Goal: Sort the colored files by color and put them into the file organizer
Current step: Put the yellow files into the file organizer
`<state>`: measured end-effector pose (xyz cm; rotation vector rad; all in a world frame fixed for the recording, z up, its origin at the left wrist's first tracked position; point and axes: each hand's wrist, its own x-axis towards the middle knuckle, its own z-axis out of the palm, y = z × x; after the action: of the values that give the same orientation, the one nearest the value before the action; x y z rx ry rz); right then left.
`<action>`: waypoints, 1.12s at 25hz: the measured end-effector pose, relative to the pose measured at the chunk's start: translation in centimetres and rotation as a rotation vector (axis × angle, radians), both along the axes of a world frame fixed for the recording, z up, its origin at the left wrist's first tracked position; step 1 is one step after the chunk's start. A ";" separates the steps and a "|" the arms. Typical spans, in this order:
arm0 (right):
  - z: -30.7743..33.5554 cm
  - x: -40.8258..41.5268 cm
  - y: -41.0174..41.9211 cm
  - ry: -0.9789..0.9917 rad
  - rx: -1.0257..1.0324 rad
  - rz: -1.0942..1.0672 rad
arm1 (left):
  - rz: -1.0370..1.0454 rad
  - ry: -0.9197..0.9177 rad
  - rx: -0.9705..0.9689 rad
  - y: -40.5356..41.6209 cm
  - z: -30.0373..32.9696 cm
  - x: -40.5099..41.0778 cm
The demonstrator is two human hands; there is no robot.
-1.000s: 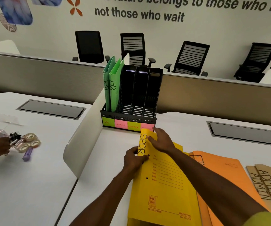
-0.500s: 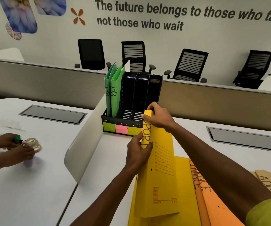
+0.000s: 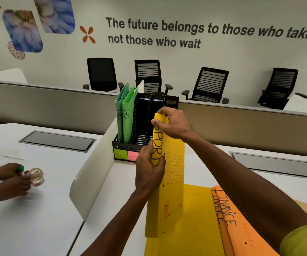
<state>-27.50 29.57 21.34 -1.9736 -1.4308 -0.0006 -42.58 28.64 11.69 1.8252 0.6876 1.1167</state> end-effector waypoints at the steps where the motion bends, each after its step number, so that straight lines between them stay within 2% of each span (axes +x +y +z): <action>1: 0.5 -0.1 0.0 -0.021 0.012 0.012 | 0.013 -0.006 0.010 0.0 0.2 0.0; 8: 1.4 -0.8 0.5 -0.105 0.024 0.060 | 0.071 -0.008 0.008 0.0 -0.2 0.3; 15: 2.0 -0.9 0.6 -0.142 0.078 0.126 | 0.151 0.084 -0.022 1.2 -3.3 -0.5; 21: 4.6 -1.5 0.9 -0.150 0.164 0.242 | 0.238 0.151 0.039 3.1 -4.7 -0.6; 28: 6.7 -2.6 2.0 -0.115 0.252 0.274 | 0.303 0.048 0.122 4.3 -3.3 0.1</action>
<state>-30.11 31.53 28.08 -1.5857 -1.6776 -0.1666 -42.47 32.96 8.36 1.8975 0.9677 1.3385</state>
